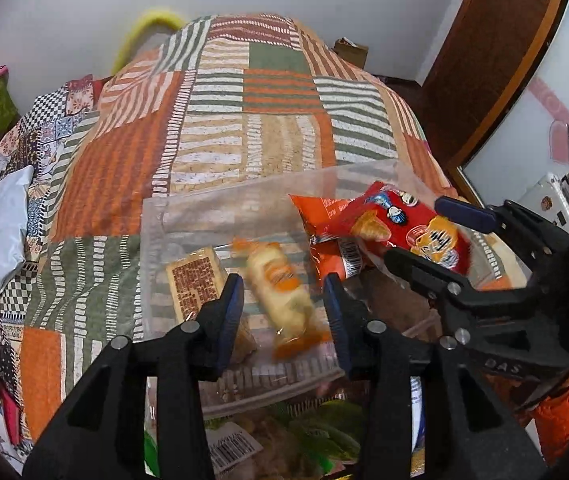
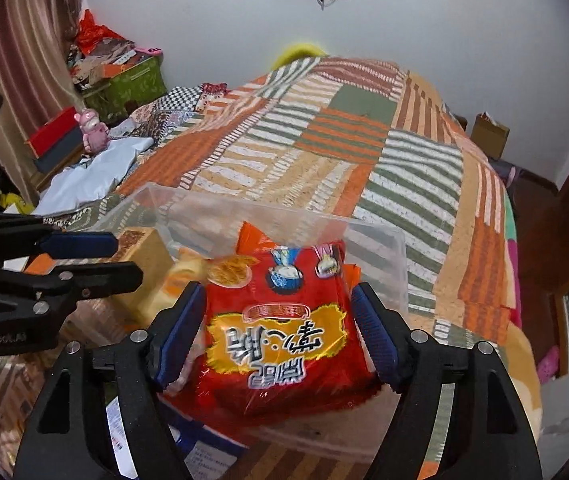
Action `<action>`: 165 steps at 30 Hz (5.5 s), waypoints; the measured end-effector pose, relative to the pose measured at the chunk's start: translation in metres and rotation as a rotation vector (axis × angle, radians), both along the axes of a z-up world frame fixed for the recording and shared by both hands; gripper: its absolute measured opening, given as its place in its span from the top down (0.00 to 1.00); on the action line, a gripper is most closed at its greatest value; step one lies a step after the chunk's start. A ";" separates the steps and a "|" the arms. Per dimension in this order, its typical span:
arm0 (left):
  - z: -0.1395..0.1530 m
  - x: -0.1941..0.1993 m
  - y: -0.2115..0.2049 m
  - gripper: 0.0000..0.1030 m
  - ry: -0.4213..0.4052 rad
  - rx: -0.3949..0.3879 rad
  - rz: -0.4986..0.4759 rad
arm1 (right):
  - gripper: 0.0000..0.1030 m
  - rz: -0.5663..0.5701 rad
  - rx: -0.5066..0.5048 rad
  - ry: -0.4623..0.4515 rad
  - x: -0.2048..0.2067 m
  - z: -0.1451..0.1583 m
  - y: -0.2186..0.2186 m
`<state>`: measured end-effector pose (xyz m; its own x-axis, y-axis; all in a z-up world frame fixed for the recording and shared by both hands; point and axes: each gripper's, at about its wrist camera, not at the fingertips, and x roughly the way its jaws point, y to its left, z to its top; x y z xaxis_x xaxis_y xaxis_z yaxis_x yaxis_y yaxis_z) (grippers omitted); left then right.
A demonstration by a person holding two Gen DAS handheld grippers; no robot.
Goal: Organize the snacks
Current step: 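Lift the red bag into the clear box with the right gripper while the left places the rice cake packet, then grasp the wafer roll pack with the right gripper while the left reaches toward the green-zipper bag, then lift the wafer roll pack with the right gripper while the left grasps the green-zipper snack bag, then carry the wafer pack into the box with the right gripper while the left drops the zipper bag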
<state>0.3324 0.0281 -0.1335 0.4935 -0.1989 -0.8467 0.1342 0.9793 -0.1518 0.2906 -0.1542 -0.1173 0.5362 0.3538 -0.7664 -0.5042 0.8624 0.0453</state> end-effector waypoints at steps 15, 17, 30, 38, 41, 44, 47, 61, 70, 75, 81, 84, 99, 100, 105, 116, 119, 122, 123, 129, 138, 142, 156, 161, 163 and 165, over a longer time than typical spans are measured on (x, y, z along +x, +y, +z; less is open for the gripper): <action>0.053 -0.081 0.024 0.23 -0.214 0.080 0.073 | 0.15 0.078 0.070 -0.112 -0.068 0.046 -0.007; 0.051 -0.094 0.027 0.21 -0.223 0.097 0.078 | 0.15 0.094 0.080 -0.098 -0.079 0.044 -0.007; 0.005 -0.166 0.051 0.20 -0.131 0.088 0.135 | 0.15 0.241 0.048 0.066 -0.133 -0.008 0.015; -0.016 -0.194 0.059 0.20 -0.086 0.051 0.156 | 0.15 0.273 -0.062 0.073 -0.129 -0.028 0.025; -0.019 -0.197 0.057 0.20 -0.079 0.045 0.160 | 0.15 0.271 -0.060 0.110 -0.122 -0.033 0.025; -0.021 -0.197 0.056 0.20 -0.072 0.036 0.155 | 0.18 0.282 -0.079 0.120 -0.119 -0.038 0.028; -0.023 -0.197 0.053 0.20 -0.071 0.038 0.150 | 0.22 0.308 -0.116 0.124 -0.123 -0.041 0.030; -0.023 -0.196 0.052 0.20 -0.071 0.031 0.155 | 0.53 0.388 -0.145 0.107 -0.134 -0.025 0.022; -0.017 -0.192 0.048 0.20 -0.080 0.015 0.160 | 0.60 0.321 -0.057 0.068 -0.142 0.000 -0.010; -0.014 -0.192 0.043 0.20 -0.085 0.015 0.151 | 0.62 0.228 -0.044 0.094 -0.139 -0.009 -0.037; -0.014 -0.183 0.037 0.20 -0.093 0.017 0.145 | 0.62 0.170 -0.033 0.143 -0.139 -0.019 -0.062; -0.018 -0.170 0.035 0.20 -0.080 -0.006 0.149 | 0.60 0.187 -0.047 0.145 -0.138 -0.019 -0.056; -0.036 -0.105 0.020 0.26 -0.025 -0.045 0.172 | 0.56 0.309 -0.111 0.205 -0.110 -0.033 -0.024; -0.038 -0.104 0.020 0.31 -0.019 -0.043 0.167 | 0.56 0.318 -0.113 0.218 -0.108 -0.035 -0.023; -0.044 -0.100 0.019 0.46 0.000 -0.019 0.166 | 0.56 0.358 -0.121 0.265 -0.097 -0.041 -0.012; -0.037 -0.117 0.020 0.58 -0.033 -0.037 0.140 | 0.64 0.345 -0.092 0.235 -0.105 -0.036 -0.019; -0.031 -0.126 0.019 0.58 -0.047 -0.026 0.131 | 0.67 0.341 -0.063 0.235 -0.109 -0.030 -0.023; -0.024 -0.134 0.020 0.59 -0.055 -0.036 0.129 | 0.69 0.339 -0.045 0.215 -0.117 -0.021 -0.025; -0.021 -0.137 0.021 0.59 -0.058 -0.044 0.129 | 0.69 0.337 -0.043 0.209 -0.118 -0.018 -0.024; 0.003 -0.152 0.018 0.59 -0.110 -0.051 0.121 | 0.69 0.304 -0.031 0.176 -0.123 -0.005 -0.035; 0.045 -0.159 0.006 0.59 -0.225 -0.035 0.090 | 0.69 0.241 0.037 0.065 -0.126 0.034 -0.047; 0.061 -0.149 0.005 0.59 -0.274 -0.027 0.098 | 0.69 0.207 0.071 0.028 -0.114 0.045 -0.044; 0.053 -0.069 0.008 0.59 -0.304 0.059 0.099 | 0.69 0.146 0.140 0.031 -0.045 0.034 0.007; 0.027 -0.037 0.004 0.59 -0.251 0.080 0.072 | 0.69 0.119 0.116 0.060 -0.018 0.017 0.021; 0.016 -0.025 0.001 0.59 -0.227 0.090 0.055 | 0.69 0.117 0.104 0.070 -0.012 0.011 0.026; 0.006 -0.017 0.001 0.59 -0.208 0.106 0.054 | 0.69 0.114 0.085 0.078 -0.006 0.005 0.030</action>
<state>0.3154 0.0287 -0.1274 0.6672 -0.0830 -0.7402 0.0987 0.9949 -0.0226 0.2846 -0.1241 -0.1127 0.4289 0.4738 -0.7691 -0.5903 0.7915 0.1585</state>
